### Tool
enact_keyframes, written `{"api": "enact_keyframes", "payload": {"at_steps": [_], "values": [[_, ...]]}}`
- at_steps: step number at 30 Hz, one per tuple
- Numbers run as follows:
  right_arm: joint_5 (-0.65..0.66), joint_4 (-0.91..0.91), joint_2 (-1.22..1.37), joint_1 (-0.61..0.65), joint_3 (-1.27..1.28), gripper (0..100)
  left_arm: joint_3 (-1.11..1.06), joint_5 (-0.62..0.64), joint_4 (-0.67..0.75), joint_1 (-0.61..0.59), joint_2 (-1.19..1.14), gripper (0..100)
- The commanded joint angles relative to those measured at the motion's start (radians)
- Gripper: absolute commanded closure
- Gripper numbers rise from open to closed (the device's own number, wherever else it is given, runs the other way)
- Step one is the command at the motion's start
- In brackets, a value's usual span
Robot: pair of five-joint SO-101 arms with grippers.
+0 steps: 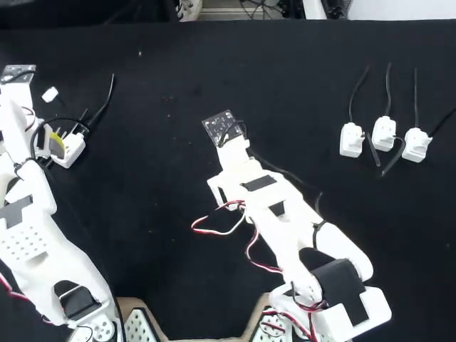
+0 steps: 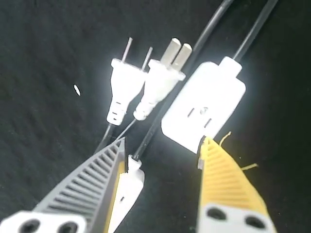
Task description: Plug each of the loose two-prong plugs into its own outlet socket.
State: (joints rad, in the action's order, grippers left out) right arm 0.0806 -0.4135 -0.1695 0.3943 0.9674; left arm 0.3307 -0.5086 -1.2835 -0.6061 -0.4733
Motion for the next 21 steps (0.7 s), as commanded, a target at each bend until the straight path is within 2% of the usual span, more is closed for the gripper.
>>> {"api": "enact_keyframes", "payload": {"at_steps": [1,3,10,21], "values": [[0.009,0.021,-0.047,0.006,-0.001,85.4,0.062,-0.014,-0.011,-0.012,0.015,75],[0.009,0.021,-0.047,0.006,-0.001,85.4,0.081,-0.046,-0.04,-0.044,0.017,75],[0.009,0.023,-0.047,0.008,-0.001,85.4,0.107,-0.29,-0.126,-0.127,0.005,76],[0.009,0.023,-0.047,0.008,0.001,85.4,0.107,-0.319,-0.126,-0.196,-0.063,76]]}}
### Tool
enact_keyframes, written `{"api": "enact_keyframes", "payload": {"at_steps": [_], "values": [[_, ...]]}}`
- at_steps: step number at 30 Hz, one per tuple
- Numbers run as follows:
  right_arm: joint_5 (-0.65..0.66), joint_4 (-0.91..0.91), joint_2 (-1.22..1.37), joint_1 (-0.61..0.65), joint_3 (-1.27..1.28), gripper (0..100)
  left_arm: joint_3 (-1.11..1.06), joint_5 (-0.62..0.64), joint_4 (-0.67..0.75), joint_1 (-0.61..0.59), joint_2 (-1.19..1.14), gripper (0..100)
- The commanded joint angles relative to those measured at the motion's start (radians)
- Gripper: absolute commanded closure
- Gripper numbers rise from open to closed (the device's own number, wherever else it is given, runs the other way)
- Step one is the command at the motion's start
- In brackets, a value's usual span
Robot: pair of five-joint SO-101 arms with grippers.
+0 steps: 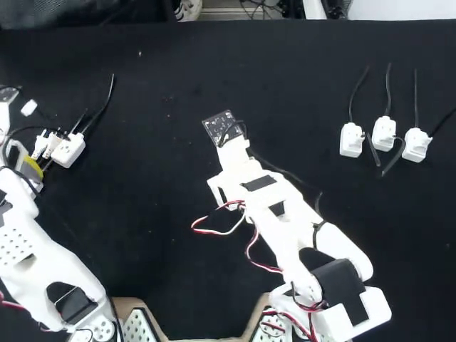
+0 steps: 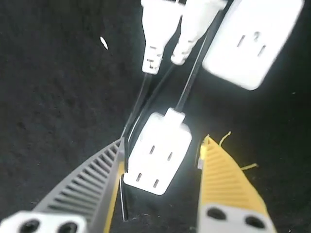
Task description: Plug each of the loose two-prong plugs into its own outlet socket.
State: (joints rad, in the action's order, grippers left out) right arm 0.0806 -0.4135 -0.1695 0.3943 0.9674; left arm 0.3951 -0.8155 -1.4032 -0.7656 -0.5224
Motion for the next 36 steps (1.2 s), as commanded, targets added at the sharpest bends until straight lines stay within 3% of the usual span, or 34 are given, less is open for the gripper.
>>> {"api": "enact_keyframes", "payload": {"at_steps": [1,12,14,17,19,24,30,36], "values": [[0.009,0.023,-0.047,0.008,0.001,85.4,0.042,-0.012,-0.006,-0.039,-0.026,75],[0.009,0.023,-0.047,0.008,0.001,85.4,0.079,-0.012,-0.017,-0.048,-0.103,76],[0.009,0.023,-0.047,0.008,0.001,85.4,0.105,-0.025,-0.052,-0.05,-0.107,81],[0.009,0.023,-0.047,0.008,0.001,85.4,0.127,-0.084,-0.135,-0.039,-0.115,98],[0.009,0.023,-0.047,0.008,0.001,85.4,0.133,-0.087,-0.195,-0.03,-0.114,94],[0.009,0.023,-0.047,0.008,-0.001,85.4,0.228,-0.084,-0.358,-0.005,-0.072,97],[0.009,0.023,-0.045,0.008,-0.001,85.4,0.22,-0.038,-0.356,-0.002,0.031,97],[0.009,0.023,-0.045,0.008,-0.001,85.4,0.076,-0.034,-0.356,-0.001,0.207,97]]}}
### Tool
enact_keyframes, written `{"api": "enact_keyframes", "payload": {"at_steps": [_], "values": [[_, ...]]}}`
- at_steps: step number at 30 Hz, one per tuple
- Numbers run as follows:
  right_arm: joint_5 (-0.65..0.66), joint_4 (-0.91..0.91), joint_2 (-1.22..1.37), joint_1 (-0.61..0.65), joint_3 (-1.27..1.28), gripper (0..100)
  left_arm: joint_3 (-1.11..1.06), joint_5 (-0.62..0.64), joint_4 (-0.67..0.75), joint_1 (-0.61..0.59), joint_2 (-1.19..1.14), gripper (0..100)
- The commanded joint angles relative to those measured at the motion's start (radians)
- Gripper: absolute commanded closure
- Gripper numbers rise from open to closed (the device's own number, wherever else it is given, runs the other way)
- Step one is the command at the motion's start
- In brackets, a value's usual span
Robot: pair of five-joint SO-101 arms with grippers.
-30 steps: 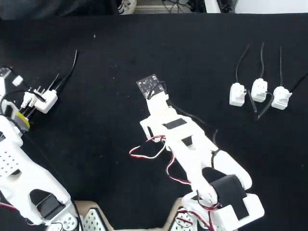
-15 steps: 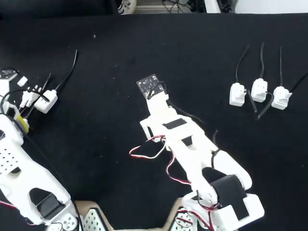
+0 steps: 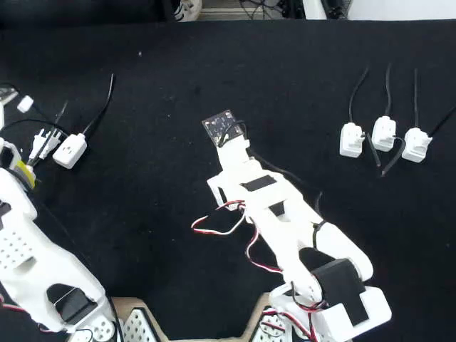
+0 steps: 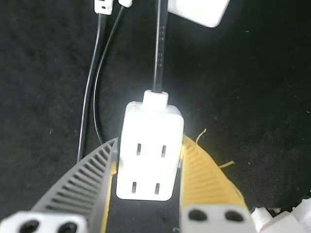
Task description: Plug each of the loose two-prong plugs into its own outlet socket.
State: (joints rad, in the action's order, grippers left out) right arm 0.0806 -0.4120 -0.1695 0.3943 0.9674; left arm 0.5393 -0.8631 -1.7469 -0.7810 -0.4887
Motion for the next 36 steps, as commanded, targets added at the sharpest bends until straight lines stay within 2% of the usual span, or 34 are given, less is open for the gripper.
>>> {"api": "enact_keyframes", "payload": {"at_steps": [1,6,12,14,17,21,25,29,34,36], "values": [[0.009,0.021,-0.045,0.008,-0.001,85.4,-0.11,0.014,-0.012,0.015,0.21,97],[0.009,0.021,-0.045,0.008,-0.001,85.4,-0.401,0.015,-0.012,0.097,0.402,97],[0.009,0.017,-0.053,0.0,0.001,85.7,-0.783,0.017,0.008,0.39,0.543,97],[0.009,0.014,-0.054,-0.02,0.001,85.7,-0.866,0.028,0.084,0.483,0.571,97],[0.002,0.014,-0.054,-0.057,-0.005,85.7,-0.966,0.17,0.275,0.552,0.594,97],[0.0,0.021,-0.054,-0.098,-0.008,85.7,-1.043,0.374,0.493,0.593,0.594,97],[0.0,0.021,-0.05,-0.098,-0.019,85.7,-1.046,0.499,0.578,0.607,0.601,97],[0.0,0.021,-0.048,-0.097,-0.022,85.7,-1.012,0.526,0.575,0.608,0.592,95],[0.0,0.021,-0.047,-0.095,-0.022,85.7,-1.003,0.531,0.491,0.607,0.592,72],[0.0,0.021,-0.047,-0.095,-0.021,85.7,-1.003,0.525,0.476,0.601,0.601,72]]}}
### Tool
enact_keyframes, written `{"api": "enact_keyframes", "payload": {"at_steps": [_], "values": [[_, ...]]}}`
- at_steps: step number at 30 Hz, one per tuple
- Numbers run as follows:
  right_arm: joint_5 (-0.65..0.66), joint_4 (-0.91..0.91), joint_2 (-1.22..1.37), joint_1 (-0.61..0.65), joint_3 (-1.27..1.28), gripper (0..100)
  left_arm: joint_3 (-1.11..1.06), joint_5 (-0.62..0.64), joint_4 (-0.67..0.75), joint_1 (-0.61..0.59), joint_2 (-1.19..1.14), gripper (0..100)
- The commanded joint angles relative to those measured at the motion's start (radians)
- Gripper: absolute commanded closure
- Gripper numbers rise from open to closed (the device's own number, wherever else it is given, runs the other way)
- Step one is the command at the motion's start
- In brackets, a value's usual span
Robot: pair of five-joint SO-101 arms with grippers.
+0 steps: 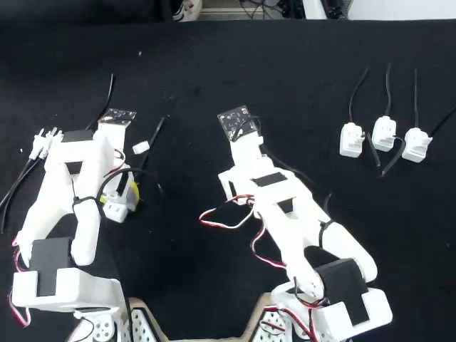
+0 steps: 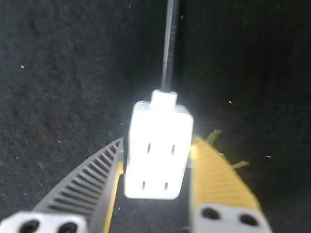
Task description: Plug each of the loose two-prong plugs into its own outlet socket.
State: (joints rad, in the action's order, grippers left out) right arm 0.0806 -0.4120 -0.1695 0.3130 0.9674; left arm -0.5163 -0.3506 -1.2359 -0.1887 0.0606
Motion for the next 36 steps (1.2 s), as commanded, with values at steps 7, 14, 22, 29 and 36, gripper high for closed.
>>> {"api": "enact_keyframes", "payload": {"at_steps": [7,14,22,29,36], "values": [[0.0,0.021,-0.047,-0.014,-0.018,85.7,0.217,0.012,-0.163,-0.056,0.044,80],[0.0,0.021,-0.047,-0.014,-0.018,85.7,0.282,0.011,-0.157,-0.225,0.043,80],[0.0,0.014,-0.059,-0.02,-0.019,85.7,0.027,-0.098,0.064,-0.257,0.043,80],[-0.012,-0.017,-0.156,-0.081,-0.008,85.7,-0.071,-0.044,0.032,-0.041,0.052,80],[-0.239,0.035,-0.177,-0.247,0.007,85.7,-0.071,-0.008,-0.026,0.249,0.054,80]]}}
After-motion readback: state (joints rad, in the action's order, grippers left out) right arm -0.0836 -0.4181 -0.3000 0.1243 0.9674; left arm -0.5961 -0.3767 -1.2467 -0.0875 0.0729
